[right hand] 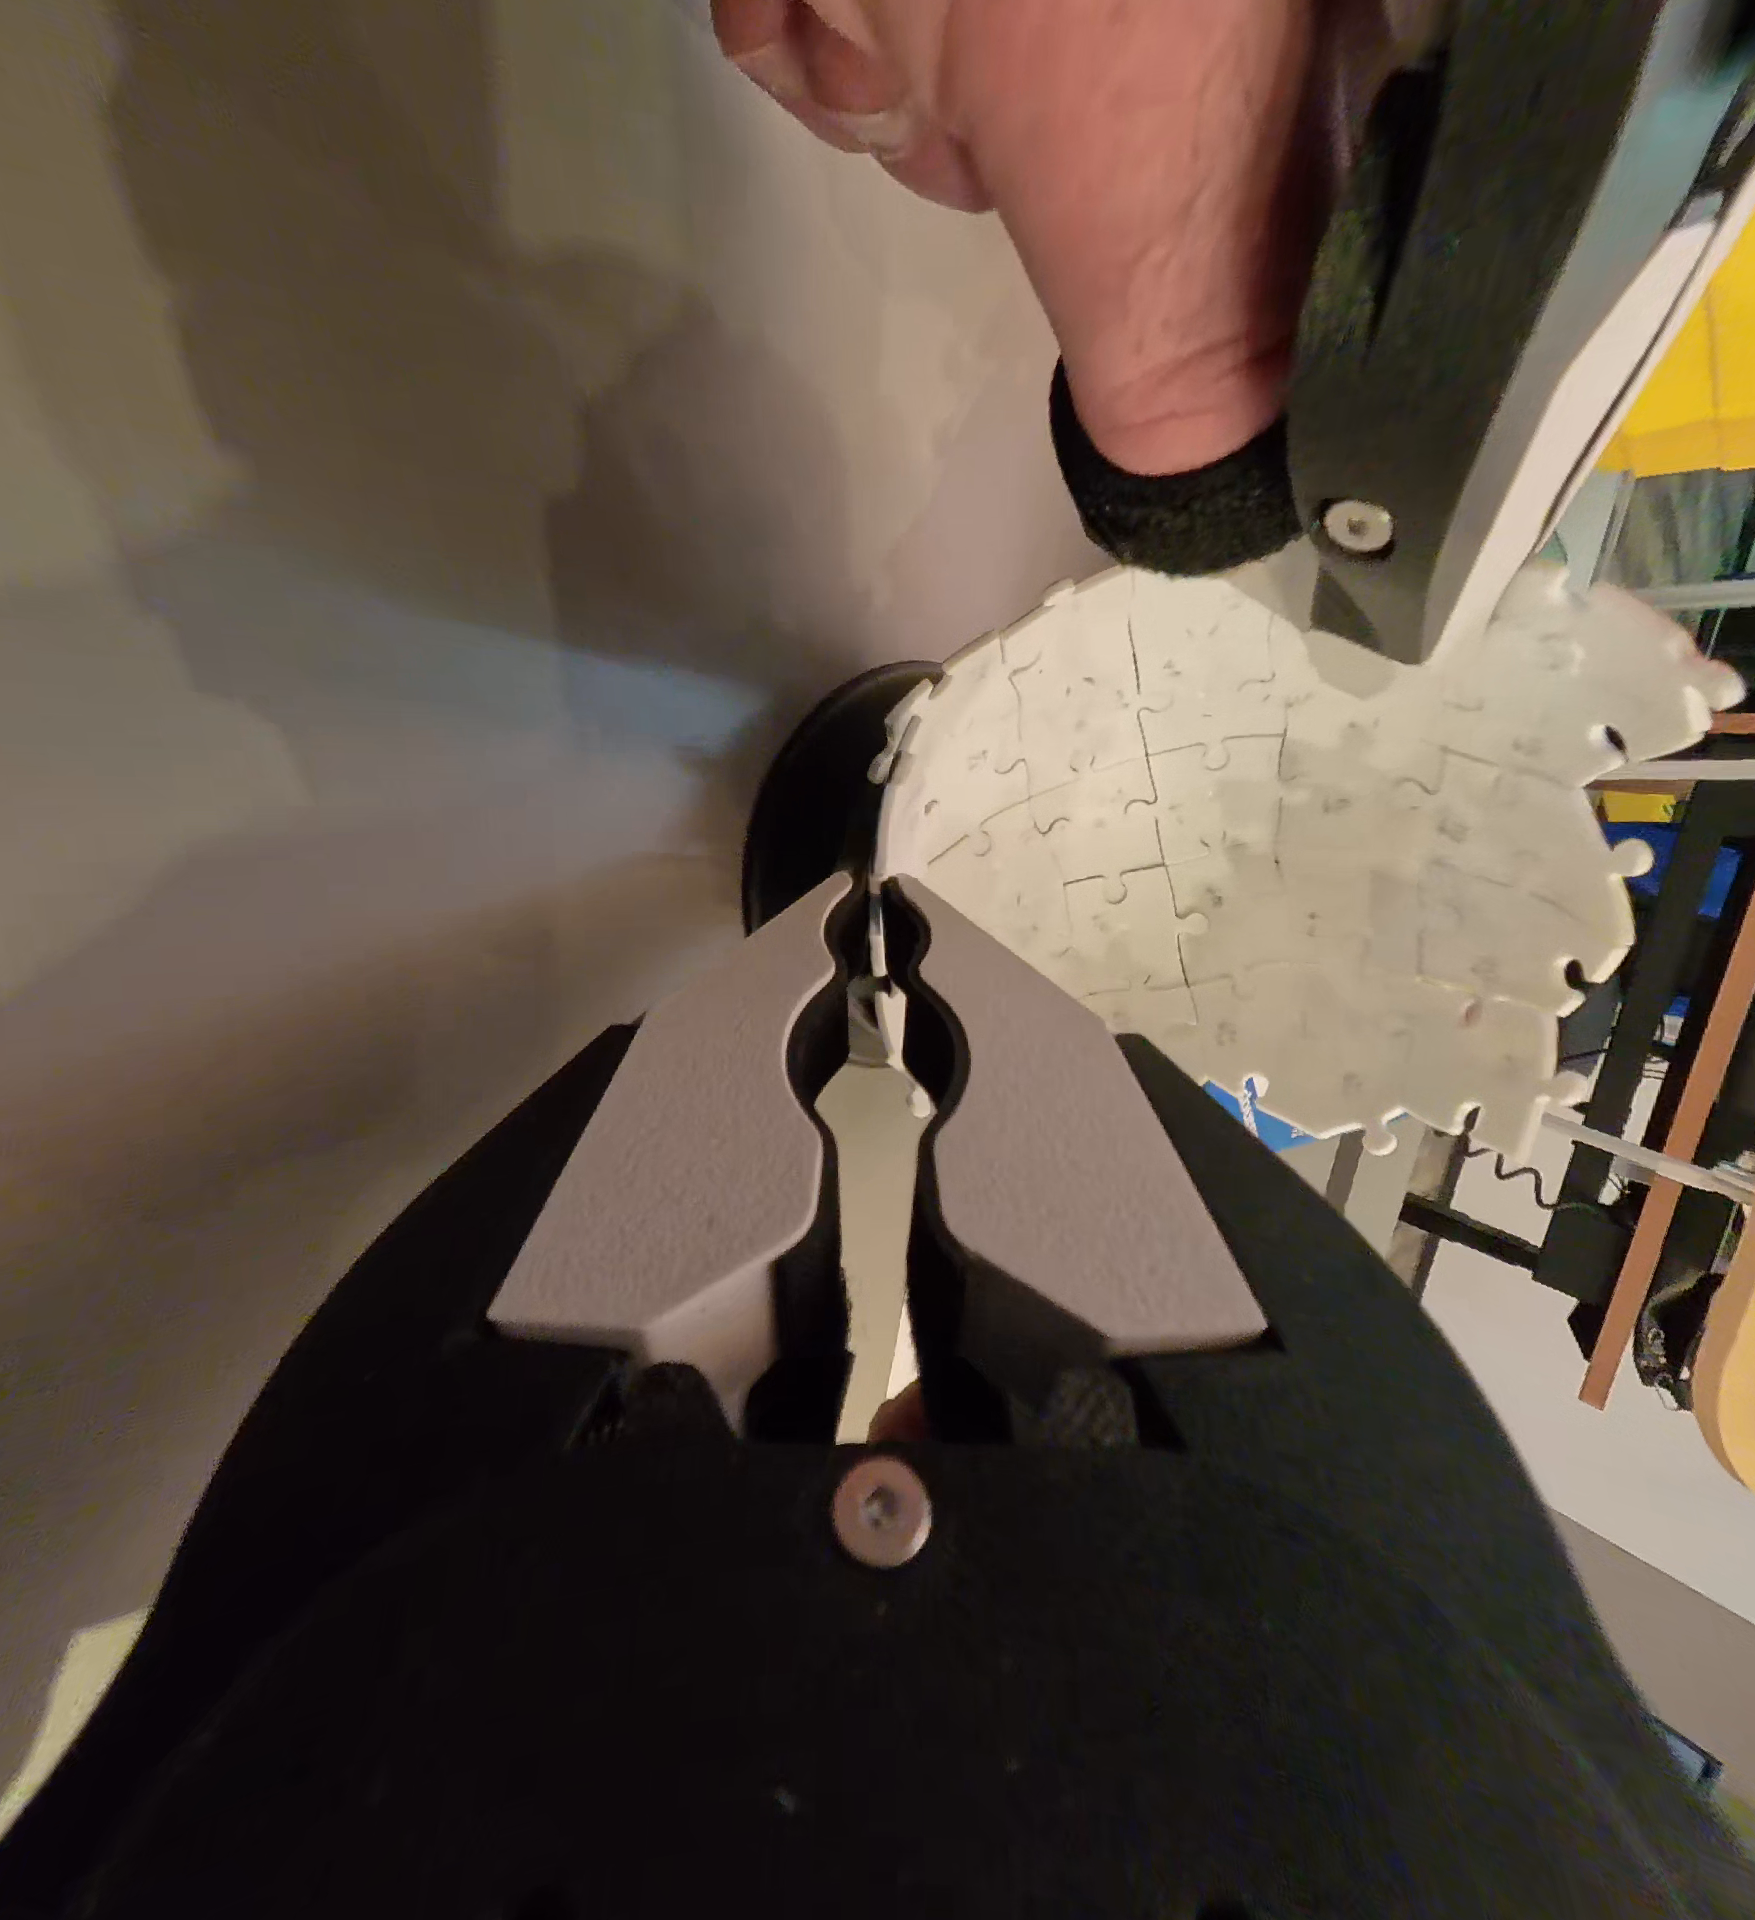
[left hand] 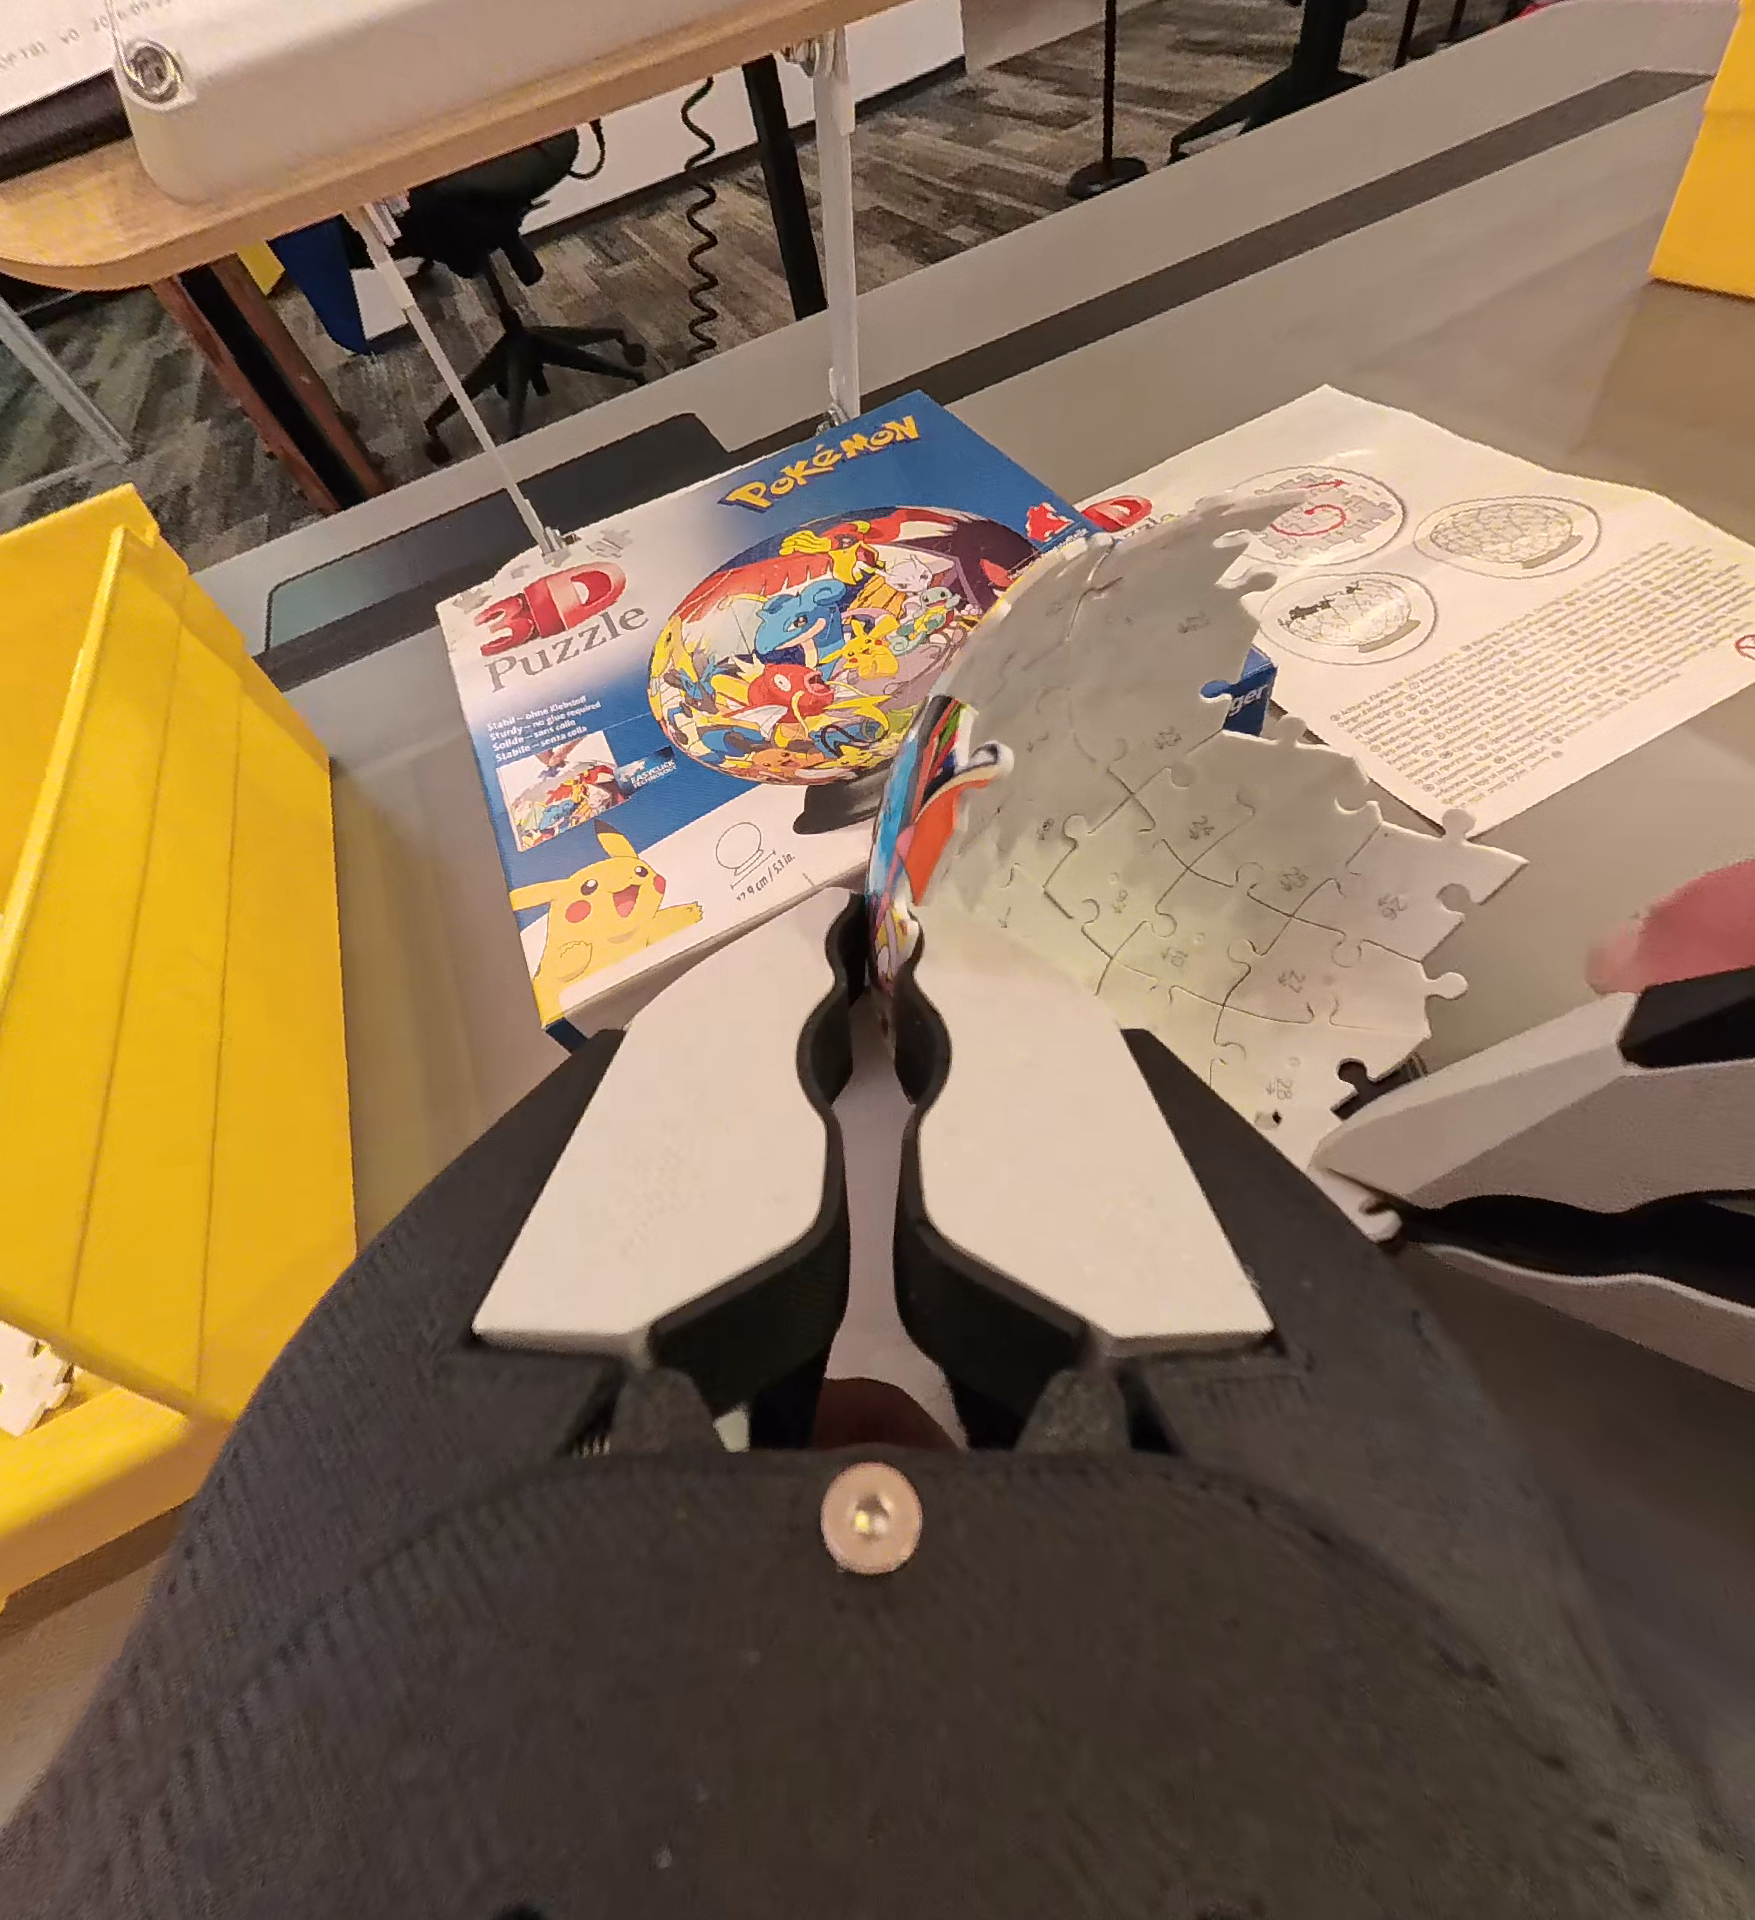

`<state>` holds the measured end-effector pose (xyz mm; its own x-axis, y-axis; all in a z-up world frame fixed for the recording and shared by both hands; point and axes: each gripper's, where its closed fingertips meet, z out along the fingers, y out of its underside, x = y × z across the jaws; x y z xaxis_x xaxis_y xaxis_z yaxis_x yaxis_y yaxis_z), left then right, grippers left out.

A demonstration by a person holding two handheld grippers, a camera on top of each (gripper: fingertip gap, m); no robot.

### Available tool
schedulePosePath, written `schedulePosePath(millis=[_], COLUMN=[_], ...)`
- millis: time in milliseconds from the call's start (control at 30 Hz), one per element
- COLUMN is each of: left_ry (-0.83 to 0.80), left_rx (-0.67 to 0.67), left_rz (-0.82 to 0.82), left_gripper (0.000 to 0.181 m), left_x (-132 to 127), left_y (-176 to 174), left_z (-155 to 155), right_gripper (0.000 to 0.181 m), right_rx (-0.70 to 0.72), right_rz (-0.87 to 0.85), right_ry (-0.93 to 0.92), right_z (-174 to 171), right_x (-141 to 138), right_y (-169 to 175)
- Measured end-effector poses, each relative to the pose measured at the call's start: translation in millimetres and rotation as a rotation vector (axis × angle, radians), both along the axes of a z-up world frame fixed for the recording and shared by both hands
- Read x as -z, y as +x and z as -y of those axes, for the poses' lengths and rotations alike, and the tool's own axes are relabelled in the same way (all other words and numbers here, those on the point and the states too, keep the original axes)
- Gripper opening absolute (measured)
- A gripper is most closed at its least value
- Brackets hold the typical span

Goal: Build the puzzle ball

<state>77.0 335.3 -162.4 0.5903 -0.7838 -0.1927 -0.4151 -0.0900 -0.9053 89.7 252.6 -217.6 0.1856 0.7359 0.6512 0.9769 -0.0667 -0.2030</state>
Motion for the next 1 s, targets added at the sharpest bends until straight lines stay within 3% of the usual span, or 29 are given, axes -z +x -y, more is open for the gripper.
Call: schedulePosePath(millis=[867, 1000], left_ry=[0.009, 0.01], left_rx=[-0.006, -0.005], left_rz=[-0.001, -0.001], left_gripper=[0.003, 0.003], left_x=[-1, 0], left_y=[-1, -2], left_z=[0, 0], right_gripper=[0.017, 0.013], right_rx=[0.034, 0.082], right_rz=[-0.049, -0.157], right_ry=[-0.034, -0.039], right_z=[12, 15], right_x=[-5, -20], right_y=[12, 11])
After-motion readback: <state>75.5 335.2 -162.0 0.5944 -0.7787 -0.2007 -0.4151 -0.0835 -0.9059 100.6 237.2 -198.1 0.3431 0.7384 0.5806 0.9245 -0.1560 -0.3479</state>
